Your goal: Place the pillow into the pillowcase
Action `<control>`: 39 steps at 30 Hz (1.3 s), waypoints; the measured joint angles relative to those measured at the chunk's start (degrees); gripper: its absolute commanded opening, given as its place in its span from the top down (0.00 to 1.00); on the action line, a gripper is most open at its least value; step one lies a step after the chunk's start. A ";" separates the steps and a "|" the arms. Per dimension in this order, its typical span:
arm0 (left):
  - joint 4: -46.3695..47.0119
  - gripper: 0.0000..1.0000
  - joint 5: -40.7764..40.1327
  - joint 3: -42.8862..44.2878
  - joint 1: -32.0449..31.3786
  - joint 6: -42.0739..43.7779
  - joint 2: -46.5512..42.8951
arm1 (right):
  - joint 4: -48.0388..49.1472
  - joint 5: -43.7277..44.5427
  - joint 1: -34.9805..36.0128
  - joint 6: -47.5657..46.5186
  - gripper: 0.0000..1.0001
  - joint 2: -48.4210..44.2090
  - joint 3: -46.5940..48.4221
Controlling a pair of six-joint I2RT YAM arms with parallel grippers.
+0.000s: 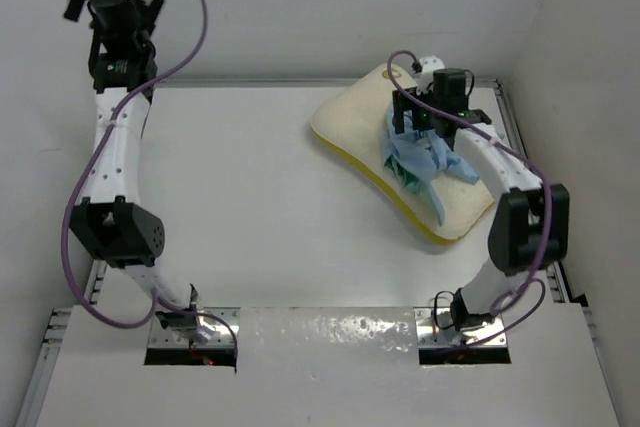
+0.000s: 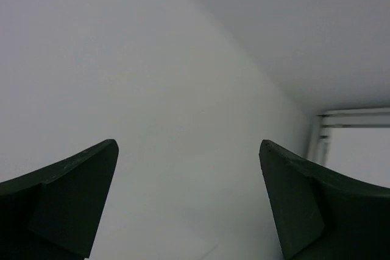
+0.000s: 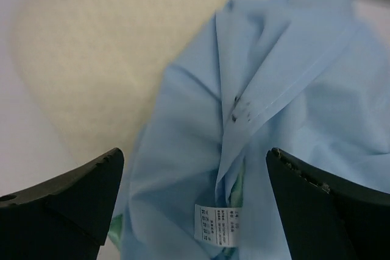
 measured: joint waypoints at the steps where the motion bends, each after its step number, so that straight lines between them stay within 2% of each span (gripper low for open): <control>1: 2.67 0.00 -7.41 -1.25 0.39 -0.28 -1.77 | -1.46 0.44 0.00 0.61 0.01 2.19 0.00; 2: 3.69 0.00 -13.05 -2.78 0.81 -0.90 -3.67 | -2.21 0.79 0.00 1.05 0.01 5.42 0.11; 4: 2.73 0.00 -18.93 -8.15 1.92 -4.20 -8.61 | -5.51 2.84 0.02 2.64 0.01 11.17 1.88; 5: 0.72 0.00 -20.81 -10.99 2.51 -6.05 -11.13 | -6.91 3.91 0.11 3.34 0.05 13.75 3.02; 6: -1.55 0.03 -20.00 -13.44 3.02 -8.33 -13.44 | -8.33 5.01 0.17 4.04 0.13 15.89 4.04; 7: -4.15 0.06 -18.21 -16.33 3.28 -10.75 -15.96 | -9.20 5.70 0.22 4.52 0.27 17.33 4.63; 8: -7.52 0.11 -14.73 -19.04 3.28 -12.74 -18.34 | -9.84 6.08 0.24 4.98 0.63 18.03 4.90; 10: -13.90 0.15 -7.39 -22.36 3.13 -16.06 -21.11 | -10.58 6.36 0.59 5.86 0.97 17.84 5.07; 11: -16.79 0.17 -3.50 -23.47 2.95 -17.66 -21.75 | -10.71 6.47 0.79 6.08 1.00 17.46 5.35; 14: -22.80 0.17 6.49 -27.17 2.86 -21.86 -21.44 | -10.82 8.87 3.72 4.46 1.00 15.85 7.28; 18: -27.74 0.17 14.29 -31.85 2.84 -25.75 -19.82 | -7.45 11.67 16.68 -3.61 1.00 12.26 11.15; 21: -29.16 0.17 17.40 -32.74 2.84 -27.32 -19.39 | -2.69 5.20 27.43 -6.99 1.00 8.28 12.04; 23: -29.03 0.17 18.53 -32.76 2.84 -27.63 -19.61 | -0.44 0.11 31.78 -6.75 1.00 5.33 11.85; 25: -28.79 0.17 19.23 -32.92 2.73 -27.74 -19.87 | 1.05 -0.28 31.80 -5.99 1.00 2.38 11.10; 28: -28.35 0.17 19.87 -33.51 2.45 -27.71 -20.11 | 0.66 5.44 24.92 -2.86 1.00 -0.44 10.38; 29: -28.13 0.17 20.24 -33.92 2.27 -27.56 -20.13 | -0.59 10.95 19.06 -0.85 1.00 -1.18 10.38; 31: -27.76 0.17 21.38 -34.23 1.95 -27.34 -20.13 | -1.44 22.51 13.22 -2.56 0.99 -2.05 10.16; 32: -27.56 0.17 22.12 -34.25 1.70 -27.28 -20.11 | -1.16 28.83 11.08 -4.79 0.86 -2.89 9.49; 33: -27.45 0.18 22.84 -34.14 1.36 -27.30 -20.02 | -0.92 33.38 9.92 -6.78 0.65 -3.93 8.68; 34: -27.50 0.18 23.69 -33.68 1.05 -27.32 -19.74 | -0.98 37.42 9.53 -9.84 0.07 -4.70 8.11; 35: -27.41 0.18 24.55 -32.98 0.72 -27.41 -19.19 | -1.22 38.77 9.55 -10.75 0.01 -6.32 7.19; 39: -26.80 0.18 26.73 -30.40 0.20 -27.93 -16.70 | -7.10 31.95 11.52 -18.88 0.01 -8.48 7.32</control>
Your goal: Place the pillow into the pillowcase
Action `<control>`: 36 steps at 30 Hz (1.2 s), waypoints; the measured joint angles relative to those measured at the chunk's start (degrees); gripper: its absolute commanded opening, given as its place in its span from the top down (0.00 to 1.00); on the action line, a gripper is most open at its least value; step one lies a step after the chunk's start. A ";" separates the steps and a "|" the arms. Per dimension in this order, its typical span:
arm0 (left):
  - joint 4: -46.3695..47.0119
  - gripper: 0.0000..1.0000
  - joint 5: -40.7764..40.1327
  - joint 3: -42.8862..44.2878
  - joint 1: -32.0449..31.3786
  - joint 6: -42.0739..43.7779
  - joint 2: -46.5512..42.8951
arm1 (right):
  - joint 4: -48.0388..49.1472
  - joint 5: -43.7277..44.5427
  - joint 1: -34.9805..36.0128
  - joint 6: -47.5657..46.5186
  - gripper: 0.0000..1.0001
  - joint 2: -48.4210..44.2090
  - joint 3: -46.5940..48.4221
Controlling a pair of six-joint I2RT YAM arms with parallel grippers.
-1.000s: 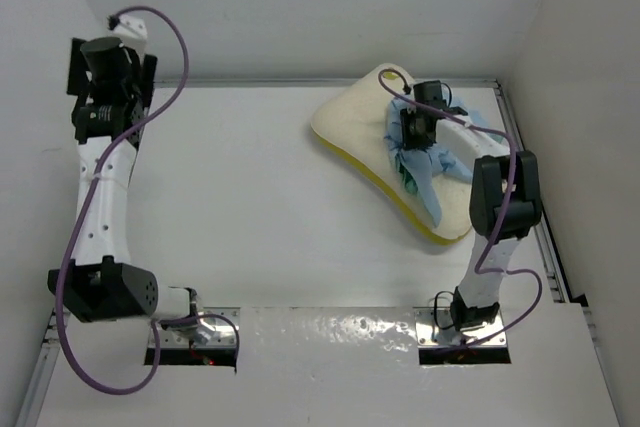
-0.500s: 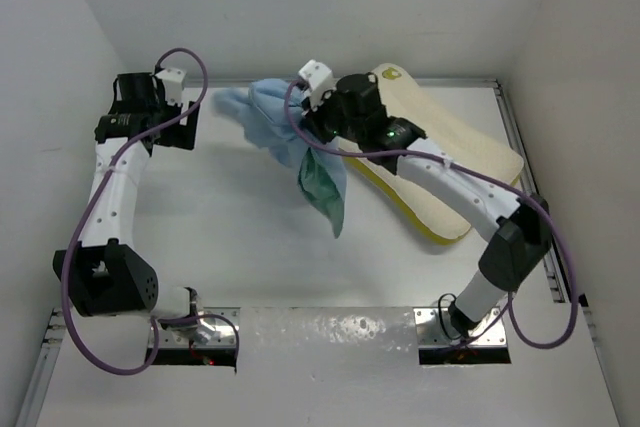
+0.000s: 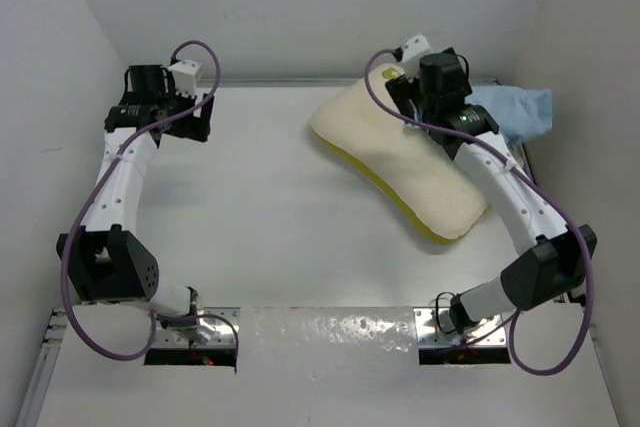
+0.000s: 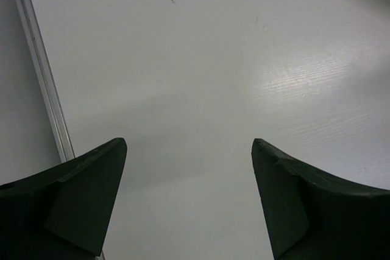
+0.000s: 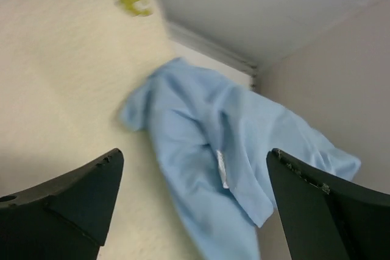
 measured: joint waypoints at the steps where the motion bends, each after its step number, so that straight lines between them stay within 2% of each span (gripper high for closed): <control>1: 0.04 0.18 0.28 0.50 0.00 -0.07 0.79 | -2.45 -2.62 0.42 -0.70 0.01 0.52 0.66; 2: 0.04 0.18 0.37 0.50 0.00 -0.07 1.01 | -5.31 -6.23 0.83 -0.98 0.02 1.42 1.53; 3: -0.17 0.18 0.42 0.50 0.00 -0.07 1.09 | -7.23 -10.21 1.16 -0.96 0.11 2.21 1.97; 5: -0.46 0.19 0.35 0.50 0.00 -0.04 1.09 | -9.55 -18.03 1.92 -0.48 0.54 3.30 1.64; 6: -0.44 0.19 0.28 0.50 0.00 -0.02 1.09 | -9.81 -20.94 2.56 0.13 0.66 3.67 1.05; 7: -0.50 0.19 0.11 0.50 0.00 -0.02 1.09 | -9.73 -22.97 3.19 0.87 0.48 4.00 0.35; 8: -0.61 0.19 -0.11 0.50 0.00 -0.02 1.09 | -9.42 -24.44 4.24 2.40 0.14 4.72 -0.37; 9: -0.68 0.19 -0.37 0.48 0.00 -0.02 1.09 | -9.07 -25.42 5.11 3.78 0.01 5.68 -0.79; 13: -0.66 0.19 -1.31 0.11 0.00 -0.02 0.87 | -5.97 -26.25 8.00 6.73 0.01 14.71 -1.18; 17: -0.83 0.19 -2.80 -0.66 0.00 -0.02 0.42 | -5.86 -21.94 8.20 9.35 0.01 29.66 1.55; 18: -0.85 0.19 -3.37 -0.83 0.00 -0.02 0.28 | -5.86 -20.26 8.33 9.84 0.04 33.14 2.32; 19: -0.90 0.19 -4.00 -1.03 0.00 -0.04 0.11 | -5.95 -18.64 8.57 9.97 0.13 35.80 3.13; 20: -1.05 0.19 -4.63 -1.14 0.00 -0.04 0.00 | -6.12 -16.87 9.11 9.90 0.58 37.94 4.17; 21: -1.11 0.19 -5.09 -1.18 0.00 -0.04 -0.11 | -6.40 -15.13 9.86 9.60 0.83 39.28 5.49; 22: -1.18 0.19 -5.55 -1.20 0.00 -0.04 -0.20 | -6.75 -13.29 10.75 9.57 1.00 39.74 6.71; 23: -1.29 0.19 -5.84 -1.22 0.00 -0.04 -0.28 | -7.39 -11.98 11.93 9.42 1.00 39.76 8.11; 26: -2.21 0.18 -6.58 -1.22 0.00 -0.04 -0.42 | -7.15 -12.44 17.05 8.39 1.00 39.12 10.71; 27: -2.54 0.18 -6.80 -1.22 0.00 -0.04 -0.44 | -6.67 -13.40 20.17 7.34 0.97 38.73 10.62; 28: -2.84 0.18 -7.04 -1.22 0.00 -0.04 -0.46 | -6.03 -14.56 23.78 6.23 0.74 38.21 10.27; 29: -3.04 0.17 -7.45 -1.22 0.00 -0.04 -0.46 | -5.33 -16.06 27.74 5.60 0.02 37.55 9.62; 33: -3.17 0.15 -9.01 -1.22 0.00 0.22 -0.55 | -3.45 -24.22 41.35 4.90 0.01 34.67 9.46; 35: -2.95 0.15 -9.55 -1.49 0.00 0.63 -0.70 | -3.58 -26.45 43.85 4.90 0.01 32.09 9.31; 36: -2.89 0.15 -9.62 -1.62 0.00 0.68 -0.74 | -3.45 -27.30 43.76 4.90 0.04 30.01 8.68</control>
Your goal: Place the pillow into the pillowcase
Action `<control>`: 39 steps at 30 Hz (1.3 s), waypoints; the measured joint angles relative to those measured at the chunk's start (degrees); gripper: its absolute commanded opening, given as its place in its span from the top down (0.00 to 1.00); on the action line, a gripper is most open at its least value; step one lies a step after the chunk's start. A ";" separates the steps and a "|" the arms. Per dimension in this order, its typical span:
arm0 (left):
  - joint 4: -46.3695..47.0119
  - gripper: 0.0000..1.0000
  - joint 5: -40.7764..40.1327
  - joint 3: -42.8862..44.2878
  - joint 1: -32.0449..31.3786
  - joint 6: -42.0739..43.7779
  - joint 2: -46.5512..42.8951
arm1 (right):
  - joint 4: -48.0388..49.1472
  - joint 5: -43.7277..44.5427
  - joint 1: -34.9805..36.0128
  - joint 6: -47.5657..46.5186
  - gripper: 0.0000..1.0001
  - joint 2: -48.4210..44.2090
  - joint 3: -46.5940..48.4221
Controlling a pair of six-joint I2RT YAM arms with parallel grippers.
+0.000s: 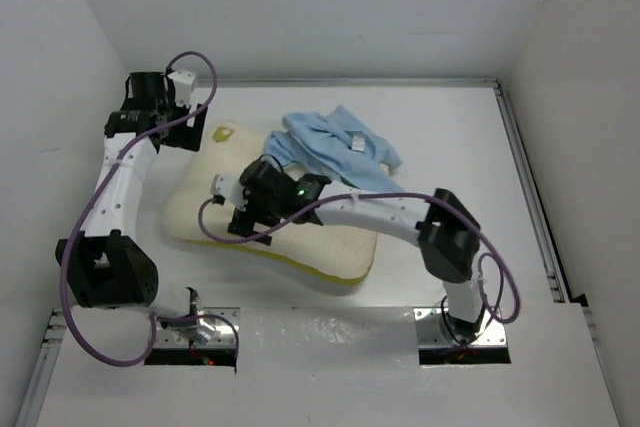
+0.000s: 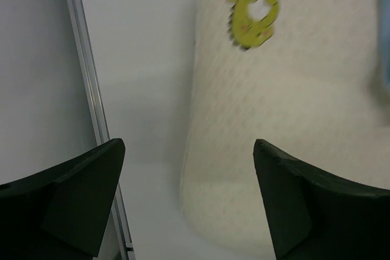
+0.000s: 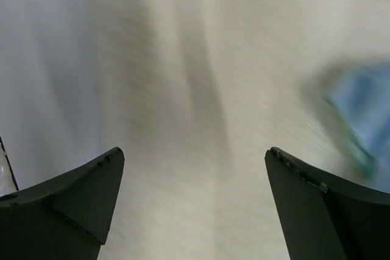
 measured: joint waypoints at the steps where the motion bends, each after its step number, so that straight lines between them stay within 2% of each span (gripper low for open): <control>1: 0.55 0.15 -0.44 -0.81 0.00 0.44 -0.22 | 0.02 -0.59 -0.81 -0.04 0.30 -2.38 -0.85; 2: 1.07 0.15 -0.66 -1.73 0.00 0.87 -0.42 | 0.04 -1.31 -2.23 -0.33 0.68 -5.33 -1.92; 3: 1.57 0.15 -0.83 -2.97 0.00 1.36 -0.57 | 0.15 -2.45 -4.09 0.24 1.00 -8.50 -3.06; 4: 1.97 0.10 -0.90 -4.28 -0.02 1.75 -0.66 | 0.35 -3.19 -6.21 1.57 1.00 -11.34 -3.91; 5: 1.97 0.07 -1.03 -5.51 -0.02 2.19 -0.61 | 0.92 -3.85 -8.52 3.43 0.82 -13.97 -4.66; 6: 2.10 0.04 -1.20 -6.97 -0.02 2.49 -0.44 | 2.25 -4.24 -11.26 5.70 0.45 -16.24 -5.51; 7: 2.03 0.00 -1.27 -8.26 -0.02 2.86 -0.22 | 3.65 -4.50 -14.29 8.04 0.01 -18.14 -6.27; 11: 1.84 0.00 -2.91 -12.28 -0.02 3.28 2.89 | 8.46 -0.72 -24.13 11.96 0.01 -18.34 -7.48; 15: 3.54 0.00 -5.53 -16.90 -0.02 3.26 5.73 | 8.37 -0.79 -24.98 11.65 0.01 -9.07 -3.96; 16: 4.20 0.06 -5.97 -17.70 -0.02 3.21 6.12 | 8.35 -1.44 -24.57 11.58 0.09 -5.99 -2.43; 17: 5.03 0.23 -6.32 -18.12 -0.02 3.13 6.47 | 8.22 -2.25 -24.13 11.41 0.23 -3.30 -1.20; 18: 5.62 0.61 -6.47 -18.21 -0.02 2.82 6.84 | 7.65 -2.80 -23.80 11.15 0.48 -0.76 -0.07; 19: 6.12 0.78 -6.43 -18.21 0.00 2.75 7.28 | 6.69 -3.43 -23.50 11.06 0.99 1.84 1.40; 23: 7.69 0.89 -6.10 -18.18 0.61 3.19 9.01 | 0.17 -4.55 -22.88 11.61 1.00 7.85 8.96; 27: 7.15 0.95 -4.44 -13.40 8.41 2.47 12.52 | -2.27 -4.07 -23.76 11.85 1.00 4.15 12.87; 28: 7.21 0.95 -4.46 -11.37 11.32 2.25 13.88 | -1.29 -3.96 -24.37 12.02 1.00 0.79 11.19; 30: 8.22 0.88 -5.55 -7.63 17.40 3.17 16.11 | 0.55 -4.33 -26.75 12.55 1.00 -9.46 4.81; 31: 9.14 0.77 -5.90 -6.82 19.93 4.44 16.39 | 1.70 -4.48 -28.70 12.72 1.00 -15.61 1.29; 32: 9.68 0.40 -6.29 -6.69 22.05 5.97 16.04 | 2.71 -4.94 -31.12 12.83 1.00 -21.53 -1.77; 34: 9.27 0.17 -5.51 -6.93 23.93 8.83 14.23 | 3.85 -5.95 -36.72 12.70 1.00 -32.63 -6.78; 35: 8.13 0.01 -2.95 -7.02 23.80 10.08 13.07 | 4.76 -6.21 -39.76 12.59 0.92 -37.07 -9.22; 36: 7.69 0.00 -1.88 -7.06 22.93 10.73 11.47 | 4.76 -6.27 -42.29 12.46 0.68 -40.96 -11.52; 37: 6.49 0.00 0.70 -6.82 21.44 11.78 10.05 | 5.31 -7.56 -44.78 12.39 0.30 -43.69 -13.90; 38: 5.16 0.00 2.95 -6.27 19.82 12.61 9.03 | 5.20 -8.94 -46.49 12.35 0.02 -45.33 -15.89; 39: 3.98 0.00 5.07 -5.49 18.14 13.44 8.41 | 4.81 -10.54 -48.46 11.87 0.01 -45.70 -17.73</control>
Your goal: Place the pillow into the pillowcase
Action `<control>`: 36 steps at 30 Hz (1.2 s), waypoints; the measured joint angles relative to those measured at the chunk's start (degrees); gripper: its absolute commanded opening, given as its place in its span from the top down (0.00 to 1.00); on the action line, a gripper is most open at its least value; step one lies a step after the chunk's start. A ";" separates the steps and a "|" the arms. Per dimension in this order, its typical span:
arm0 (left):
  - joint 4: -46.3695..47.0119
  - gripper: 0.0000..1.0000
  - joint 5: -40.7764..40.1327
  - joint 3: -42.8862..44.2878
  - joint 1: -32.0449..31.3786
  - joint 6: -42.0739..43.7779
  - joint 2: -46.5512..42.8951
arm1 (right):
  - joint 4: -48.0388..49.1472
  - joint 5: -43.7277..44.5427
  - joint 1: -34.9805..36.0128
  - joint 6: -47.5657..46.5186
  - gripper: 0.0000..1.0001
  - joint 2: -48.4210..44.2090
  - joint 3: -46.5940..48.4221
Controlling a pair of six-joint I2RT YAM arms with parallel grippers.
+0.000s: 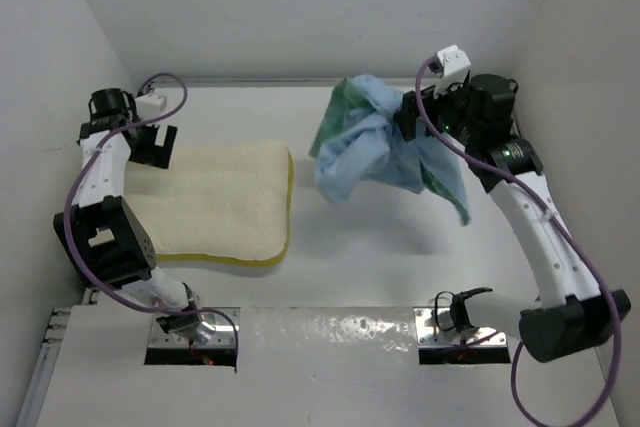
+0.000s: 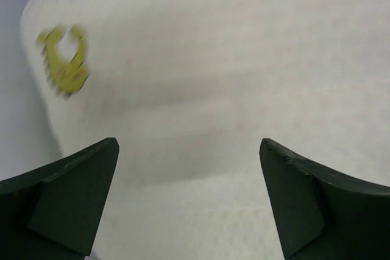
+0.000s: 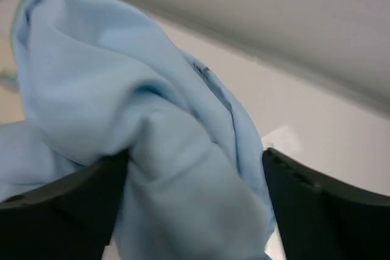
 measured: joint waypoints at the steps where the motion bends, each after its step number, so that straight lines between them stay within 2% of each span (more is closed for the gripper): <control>1: -1.36 0.00 2.29 1.25 -1.81 0.39 -0.24 | -1.22 -1.16 -1.44 -0.42 0.01 1.05 -1.49; 4: -3.98 0.01 6.01 4.68 -7.48 0.94 -0.20 | -5.90 -0.52 -3.21 1.03 0.01 9.31 -3.48; 5: -5.14 0.12 6.80 5.99 -9.44 0.98 -0.04 | -6.56 0.02 -3.28 1.97 0.02 11.98 -4.68; 6: -6.05 0.21 7.54 7.54 -11.52 0.85 0.11 | -6.73 0.85 -3.26 2.99 0.22 13.51 -6.51; 7: -6.82 0.33 8.44 9.05 -13.31 0.87 0.37 | -7.63 1.42 -3.26 3.65 0.99 14.10 -8.63; 8: -7.78 0.59 9.57 11.02 -15.67 0.50 0.85 | -8.24 2.21 -3.26 4.61 1.00 13.84 -10.29; 10: -8.37 0.69 10.27 14.67 -21.20 -0.66 2.19 | -9.88 4.46 -3.28 7.61 1.00 12.72 -11.13; 11: -8.59 0.68 10.12 16.52 -24.81 -0.98 3.28 | -9.92 5.77 -3.34 8.50 0.65 12.07 -10.84; 12: -8.52 0.62 9.97 18.14 -28.68 -1.33 4.66 | -10.40 7.15 -3.39 10.01 0.36 11.54 -10.14; 13: -8.39 0.54 10.01 19.12 -32.35 -1.49 6.12 | -11.13 8.79 -3.52 11.37 0.25 11.08 -9.14; 14: -8.31 0.37 10.05 19.71 -36.48 -1.68 7.72 | -11.52 10.14 -3.63 12.07 0.23 10.64 -8.41; 16: -8.39 0.25 10.38 19.80 -44.78 -2.14 11.74 | -11.91 12.02 -3.69 13.75 0.26 9.07 -8.41; 17: -8.70 0.16 10.60 19.63 -48.37 -2.40 13.88 | -11.93 12.48 -3.78 14.69 0.29 7.80 -9.53; 20: -9.29 0.03 12.02 18.34 -57.42 -3.28 19.74 | -11.34 12.11 -3.91 18.64 0.31 2.51 -16.83; 23: -9.35 0.02 13.88 16.55 -62.12 -4.87 23.41 | -8.92 7.41 -3.96 23.32 0.27 -0.94 -28.06; 26: -8.00 0.03 16.94 15.15 -63.41 -7.54 25.79 | -4.00 2.27 -3.91 29.00 0.21 -0.11 -38.34; 27: -7.26 0.05 17.92 15.02 -63.39 -8.61 26.58 | -2.49 1.05 -3.82 30.77 0.21 0.33 -41.16; 28: -6.38 0.13 18.84 14.97 -63.34 -9.84 27.65 | -0.70 0.04 -3.65 32.52 0.21 1.07 -43.39; 30: -4.98 0.25 20.00 15.02 -63.28 -11.91 29.57 | 2.64 -1.42 -3.41 34.99 0.23 3.34 -45.31; 31: -4.15 0.41 20.39 15.10 -63.12 -13.22 30.77 | 4.35 -1.92 -3.23 35.93 0.32 4.70 -45.40; 33: -3.82 0.60 20.46 15.69 -63.01 -14.19 31.93 | 8.55 -2.54 -2.82 37.24 0.54 6.86 -45.40; 34: -3.17 0.85 20.17 15.76 -62.97 -14.91 31.93 | 10.64 -2.80 -2.73 37.64 0.65 7.93 -45.38; 35: -2.86 0.90 19.82 15.76 -62.95 -15.52 32.00 | 12.57 -3.13 -2.60 38.27 0.90 9.03 -45.33; 36: -2.86 0.96 19.52 15.74 -62.90 -15.39 32.13 | 13.66 -3.45 -2.45 38.58 1.00 9.92 -45.20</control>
